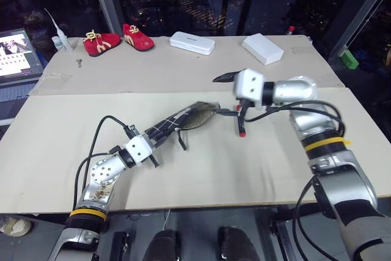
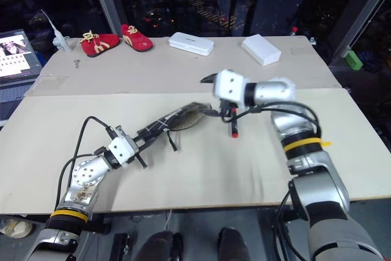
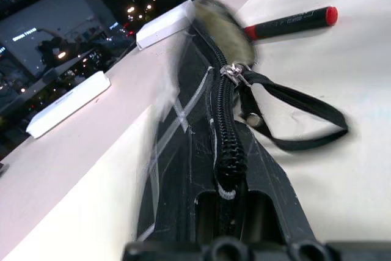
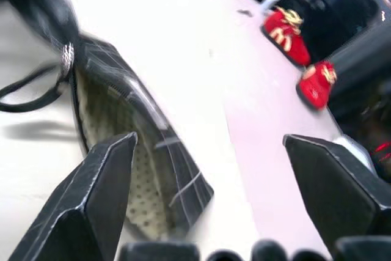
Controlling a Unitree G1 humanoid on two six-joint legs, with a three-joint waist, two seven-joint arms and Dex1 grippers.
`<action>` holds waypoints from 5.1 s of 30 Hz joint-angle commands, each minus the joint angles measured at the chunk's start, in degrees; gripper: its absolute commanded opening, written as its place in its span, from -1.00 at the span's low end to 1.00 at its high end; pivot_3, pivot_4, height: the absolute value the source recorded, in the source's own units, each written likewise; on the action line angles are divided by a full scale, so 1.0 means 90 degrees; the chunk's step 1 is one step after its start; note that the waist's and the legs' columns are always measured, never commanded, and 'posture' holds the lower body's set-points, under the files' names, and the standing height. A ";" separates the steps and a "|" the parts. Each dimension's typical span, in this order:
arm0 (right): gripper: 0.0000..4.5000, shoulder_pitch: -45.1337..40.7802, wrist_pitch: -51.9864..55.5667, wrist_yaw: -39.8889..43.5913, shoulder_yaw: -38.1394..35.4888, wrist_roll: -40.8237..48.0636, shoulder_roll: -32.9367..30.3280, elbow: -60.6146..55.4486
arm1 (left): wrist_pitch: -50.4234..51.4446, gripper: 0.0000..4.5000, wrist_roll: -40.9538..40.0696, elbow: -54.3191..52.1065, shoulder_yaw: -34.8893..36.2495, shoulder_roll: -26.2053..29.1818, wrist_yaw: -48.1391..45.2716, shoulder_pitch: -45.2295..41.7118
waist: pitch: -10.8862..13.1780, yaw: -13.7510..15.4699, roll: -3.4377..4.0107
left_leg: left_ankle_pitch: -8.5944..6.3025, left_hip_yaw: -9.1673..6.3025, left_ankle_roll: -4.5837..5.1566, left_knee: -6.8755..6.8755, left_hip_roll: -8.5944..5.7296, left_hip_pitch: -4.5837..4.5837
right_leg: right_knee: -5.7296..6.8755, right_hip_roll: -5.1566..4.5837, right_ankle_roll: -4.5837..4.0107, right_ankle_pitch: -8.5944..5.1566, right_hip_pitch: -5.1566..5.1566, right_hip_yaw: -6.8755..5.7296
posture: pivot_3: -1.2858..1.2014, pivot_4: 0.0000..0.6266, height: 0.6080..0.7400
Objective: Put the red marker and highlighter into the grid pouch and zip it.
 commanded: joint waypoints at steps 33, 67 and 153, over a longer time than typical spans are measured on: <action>0.90 0.0411 0.4837 -0.4150 -0.0750 -0.0554 0.1232 0.0754 | -0.0016 -1.00 -0.0041 -0.0338 0.0052 -0.0041 0.0225 0.0294 | 0.0000 0.0016 0.0000 | 0.0001 0.0002 0.0000 0.0000 -0.0007 -0.0023 | -0.0006 0.0006 0.0003 0.0006 -0.0012 -0.0004 | 0.03 -0.52 1.00; -0.78 0.1910 -0.1702 -0.1301 0.0588 -0.1534 -0.1073 -0.1902 | -0.0038 -1.00 -0.0100 -0.0117 -0.0015 -0.0088 0.0050 -0.0094 | 0.0004 0.0021 0.0001 | -0.0005 0.0007 0.0010 0.0007 -0.0013 -0.0022 | -0.0024 0.0005 0.0018 0.0002 -0.0003 0.0002 | 0.03 -0.52 1.00; 0.50 0.1856 0.5664 -0.2614 0.0284 0.1654 0.1116 -0.3219 | 0.0310 -1.00 -0.0522 0.0015 0.0057 -0.0551 0.0072 -0.0384 | 0.0003 0.0074 0.0001 | -0.0007 0.0008 0.0011 0.0017 -0.0007 0.0000 | -0.0008 0.0003 0.0009 0.0010 0.0002 0.0005 | 0.03 -0.52 1.00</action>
